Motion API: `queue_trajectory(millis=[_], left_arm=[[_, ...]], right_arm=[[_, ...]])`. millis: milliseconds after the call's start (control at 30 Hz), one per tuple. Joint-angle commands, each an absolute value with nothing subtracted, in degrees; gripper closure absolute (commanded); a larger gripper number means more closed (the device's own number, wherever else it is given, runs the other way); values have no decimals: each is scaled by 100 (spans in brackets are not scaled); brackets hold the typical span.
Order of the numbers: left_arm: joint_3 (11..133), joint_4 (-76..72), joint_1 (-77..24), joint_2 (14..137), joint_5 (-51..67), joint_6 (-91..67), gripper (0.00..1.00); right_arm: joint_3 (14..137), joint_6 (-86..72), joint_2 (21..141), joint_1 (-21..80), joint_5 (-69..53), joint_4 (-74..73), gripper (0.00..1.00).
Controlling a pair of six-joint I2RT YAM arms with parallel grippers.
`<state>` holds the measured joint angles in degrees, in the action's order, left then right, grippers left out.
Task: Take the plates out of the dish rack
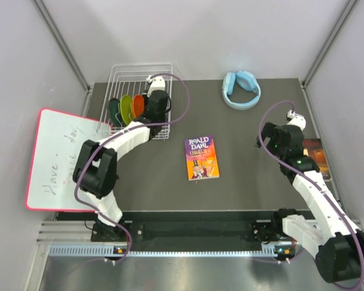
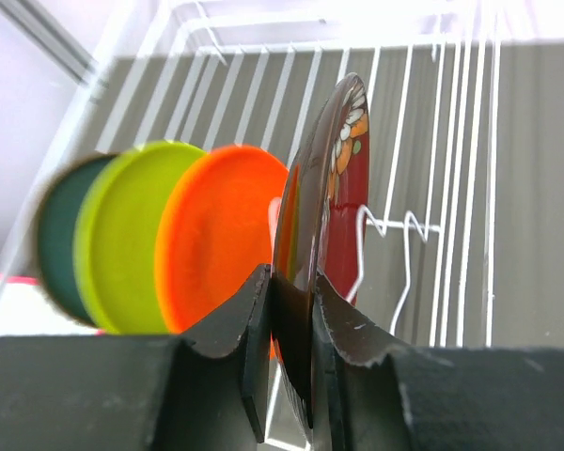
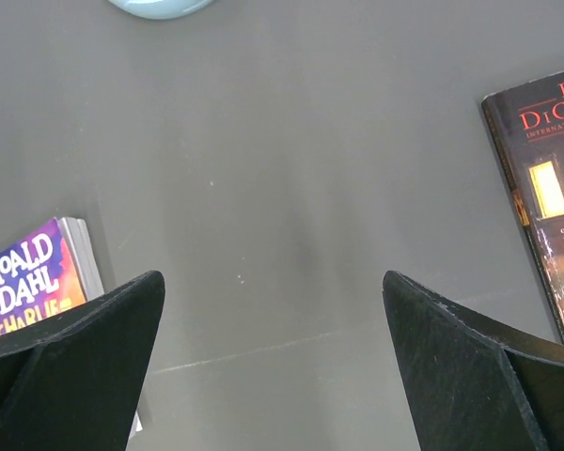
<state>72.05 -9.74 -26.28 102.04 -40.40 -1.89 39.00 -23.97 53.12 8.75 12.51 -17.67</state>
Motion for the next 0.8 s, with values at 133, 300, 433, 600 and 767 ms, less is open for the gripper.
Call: queue_trajectory(millis=[133, 300, 433, 600, 767], left_arm=[[7532, -854, -2988, 8826, -4509, -262, 100], [7295, -309, -3269, 8438, -3843, -860, 100], [6989, -88, -3419, 8078, -3140, -1510, 100], [6330, -175, -3419, 7376, -2260, -2099, 100], [6135, -237, -3454, 7181, -1548, -2382, 100]], right_arm=[[3824, -2478, 5010, 862, 722, -1609, 0], [3665, -2593, 4983, 879, 168, -1249, 0], [3682, -2654, 5141, 870, -473, -985, 0], [3718, -2847, 5466, 923, -1063, -476, 0], [3683, -3190, 5423, 1185, -1476, -36, 0]])
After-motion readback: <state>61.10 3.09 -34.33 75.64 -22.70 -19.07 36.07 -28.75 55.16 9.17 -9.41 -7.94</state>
